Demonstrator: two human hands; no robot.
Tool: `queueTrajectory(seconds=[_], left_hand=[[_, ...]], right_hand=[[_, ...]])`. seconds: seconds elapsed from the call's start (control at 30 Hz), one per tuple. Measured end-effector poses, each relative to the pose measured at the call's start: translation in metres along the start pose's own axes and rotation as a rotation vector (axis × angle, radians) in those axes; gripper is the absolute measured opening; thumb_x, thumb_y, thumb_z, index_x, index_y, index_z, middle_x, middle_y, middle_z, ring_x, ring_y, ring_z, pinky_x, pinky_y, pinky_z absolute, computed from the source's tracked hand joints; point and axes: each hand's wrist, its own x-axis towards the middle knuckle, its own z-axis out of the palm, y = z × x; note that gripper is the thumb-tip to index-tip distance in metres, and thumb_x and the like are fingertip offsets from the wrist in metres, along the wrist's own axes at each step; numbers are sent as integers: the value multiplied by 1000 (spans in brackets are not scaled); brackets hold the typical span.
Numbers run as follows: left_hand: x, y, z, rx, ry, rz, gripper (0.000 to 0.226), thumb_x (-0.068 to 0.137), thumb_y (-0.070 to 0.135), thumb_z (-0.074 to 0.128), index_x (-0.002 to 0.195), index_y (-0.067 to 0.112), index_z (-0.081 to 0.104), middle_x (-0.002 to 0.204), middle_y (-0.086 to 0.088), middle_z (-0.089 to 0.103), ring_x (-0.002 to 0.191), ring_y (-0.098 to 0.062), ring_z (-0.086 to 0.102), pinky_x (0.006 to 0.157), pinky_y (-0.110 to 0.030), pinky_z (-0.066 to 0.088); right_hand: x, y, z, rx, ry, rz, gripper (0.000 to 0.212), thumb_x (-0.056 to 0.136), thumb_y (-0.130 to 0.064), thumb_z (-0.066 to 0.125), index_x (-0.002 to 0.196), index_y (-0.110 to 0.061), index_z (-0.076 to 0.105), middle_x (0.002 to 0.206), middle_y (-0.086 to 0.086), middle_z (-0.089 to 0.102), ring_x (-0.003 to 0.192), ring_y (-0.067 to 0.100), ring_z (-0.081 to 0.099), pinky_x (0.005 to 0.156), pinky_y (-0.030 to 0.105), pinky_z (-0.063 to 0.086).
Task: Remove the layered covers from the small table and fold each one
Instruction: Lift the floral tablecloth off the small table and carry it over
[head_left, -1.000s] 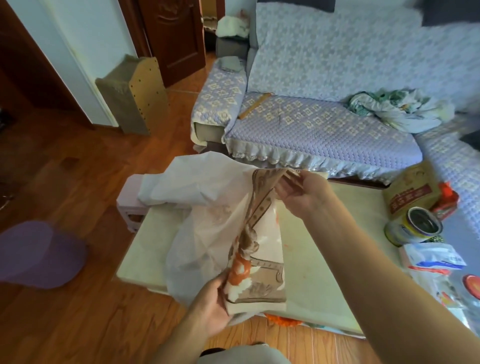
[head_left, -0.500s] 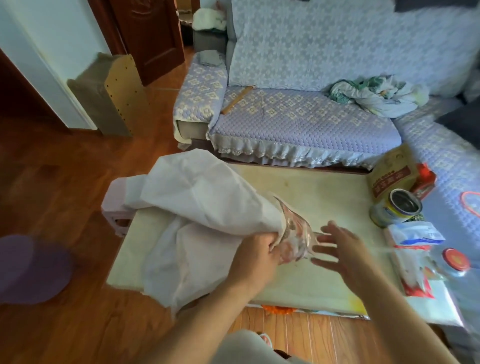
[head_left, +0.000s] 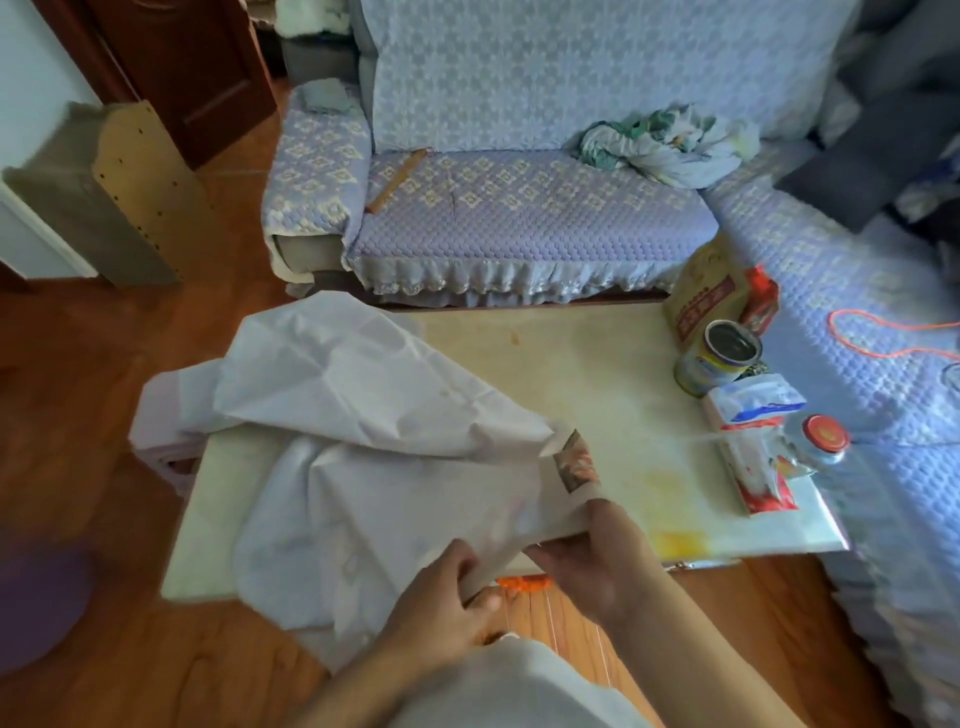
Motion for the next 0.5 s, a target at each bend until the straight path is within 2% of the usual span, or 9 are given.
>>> queueTrajectory(seconds=[0.07,0.13,0.23,0.27,0.33,0.37,0.4,0.43,0.5], left_hand=[[-8,-31,2,81,56,-124,26,84,44,63,79,28,43,69,5,56,78,-21,64,70,-34,47],[-18,-57,7,52,189,-254,25,86,46,63,82,26,48,66,3,60,72,-21,64,68,-37,53],[-29,-81,14,10,336,-389,27,85,52,64,85,27,53,70,4,66,72,-18,66,70,-38,56],[-31,-84,15,-7,359,-401,27,85,51,65,87,28,52,74,5,68,77,-18,67,73,-37,56],[-33,-95,17,21,370,-417,25,86,48,67,98,32,51,90,7,71,90,-20,69,77,-33,52],[-35,-104,17,46,357,-430,27,86,47,65,107,34,53,98,6,71,97,-21,69,79,-32,51],[-38,-109,15,77,350,-455,31,87,46,63,114,31,57,104,5,71,101,-22,68,81,-32,51],[-41,-119,14,110,345,-473,35,87,44,62,116,24,62,105,3,71,100,-22,67,81,-33,51],[-46,-142,9,138,384,-535,27,89,38,65,106,17,68,94,1,67,86,-22,66,74,-34,52]], right_hand=[[-6,-1,16,-3,-78,-47,29,101,-11,50,124,-4,66,117,21,71,113,40,65,87,54,56],[-11,-9,37,-27,-138,-96,26,100,-11,53,121,-2,66,117,21,71,112,42,65,89,58,55],[-23,-33,76,-91,-191,-137,13,92,1,51,102,3,59,114,26,66,106,44,65,89,63,53],[-25,-44,90,-69,-186,-134,12,93,3,48,99,1,58,109,24,64,103,41,64,86,60,55],[-25,-68,111,15,-188,-152,21,99,-4,43,111,0,59,114,19,63,102,35,61,74,50,58],[-29,-80,118,41,-189,-173,26,102,-9,41,120,2,57,120,19,63,106,33,61,71,47,58],[-30,-91,123,58,-200,-217,29,104,-13,42,123,4,57,121,19,65,108,32,62,75,47,56],[-28,-102,123,94,-247,-258,28,104,-16,47,117,4,59,113,15,70,107,27,64,81,44,55],[-25,-120,121,164,-248,-317,27,98,-24,60,107,1,61,99,3,75,99,16,69,85,34,57]])
